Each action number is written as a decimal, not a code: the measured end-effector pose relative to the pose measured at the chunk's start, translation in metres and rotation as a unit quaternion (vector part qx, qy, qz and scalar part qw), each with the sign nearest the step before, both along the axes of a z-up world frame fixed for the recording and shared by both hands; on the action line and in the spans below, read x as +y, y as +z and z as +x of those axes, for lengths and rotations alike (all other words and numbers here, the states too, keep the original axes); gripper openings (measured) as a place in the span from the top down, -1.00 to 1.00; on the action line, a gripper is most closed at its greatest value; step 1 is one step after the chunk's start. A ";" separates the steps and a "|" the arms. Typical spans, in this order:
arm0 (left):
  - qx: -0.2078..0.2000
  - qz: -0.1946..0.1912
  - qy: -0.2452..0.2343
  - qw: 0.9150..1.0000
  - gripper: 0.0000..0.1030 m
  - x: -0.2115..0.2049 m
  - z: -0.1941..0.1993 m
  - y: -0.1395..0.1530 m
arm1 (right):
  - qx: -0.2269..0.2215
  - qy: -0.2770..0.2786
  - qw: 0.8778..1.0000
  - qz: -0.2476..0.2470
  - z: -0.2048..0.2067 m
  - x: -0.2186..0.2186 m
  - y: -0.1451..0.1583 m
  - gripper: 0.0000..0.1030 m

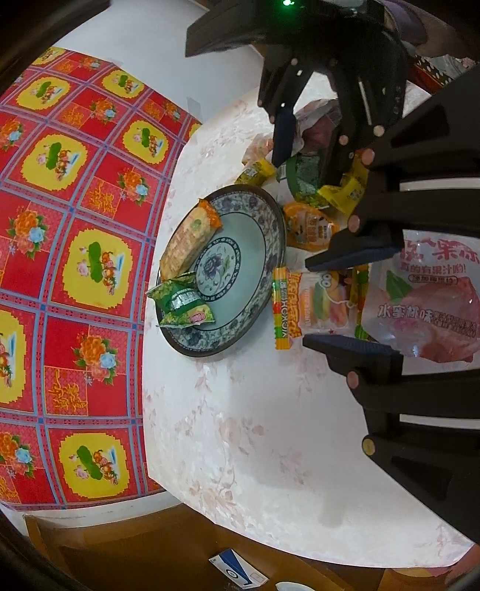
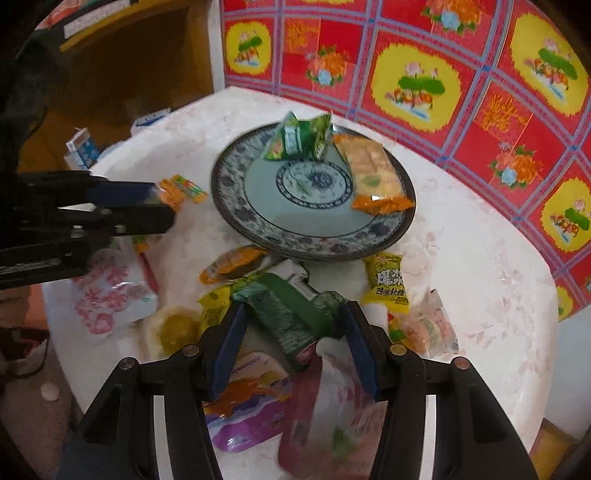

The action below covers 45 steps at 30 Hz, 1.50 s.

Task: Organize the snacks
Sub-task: 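Grasp the green snack bag with the right gripper while the left gripper holds the candy pack, then carry both snacks to the plate and release the candy pack from the left gripper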

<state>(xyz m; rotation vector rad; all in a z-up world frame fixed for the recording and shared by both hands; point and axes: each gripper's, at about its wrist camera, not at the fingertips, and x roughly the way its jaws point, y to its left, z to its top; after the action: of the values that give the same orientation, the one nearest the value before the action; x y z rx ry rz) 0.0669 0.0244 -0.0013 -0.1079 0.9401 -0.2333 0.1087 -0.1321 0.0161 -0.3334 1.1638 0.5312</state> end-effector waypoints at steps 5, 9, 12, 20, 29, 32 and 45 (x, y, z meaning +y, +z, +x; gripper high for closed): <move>-0.001 -0.002 0.003 1.000 0.31 0.002 0.001 0.000 | -0.002 -0.011 1.000 0.027 0.000 -0.008 0.001 -0.02; -0.001 -0.001 0.004 1.000 0.31 0.002 0.001 0.001 | -0.007 -0.021 0.999 0.046 -0.001 -0.015 0.006 0.21; -0.003 0.000 0.004 1.000 0.31 0.001 0.000 0.001 | -0.015 -0.021 0.999 0.048 -0.005 -0.016 0.010 0.31; -0.003 0.002 0.003 1.000 0.31 0.001 0.001 0.001 | -0.019 0.025 0.999 0.006 -0.004 -0.004 0.005 -0.01; -0.002 0.001 0.004 1.000 0.30 0.001 0.001 0.000 | -0.011 0.036 0.999 -0.006 0.004 0.002 -0.006 -0.25; 0.000 0.002 0.005 1.000 0.30 0.002 0.001 -0.002 | -0.003 0.030 1.000 0.007 0.006 0.000 -0.006 -0.25; -0.004 0.006 0.005 1.000 0.31 0.001 0.000 -0.001 | -0.002 0.009 0.999 0.047 -0.003 -0.006 0.005 0.22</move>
<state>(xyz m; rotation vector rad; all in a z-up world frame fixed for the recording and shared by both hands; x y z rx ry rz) 0.0673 0.0252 -0.0021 -0.1016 0.9326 -0.2185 0.1062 -0.1381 0.0213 -0.2638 1.1295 0.6000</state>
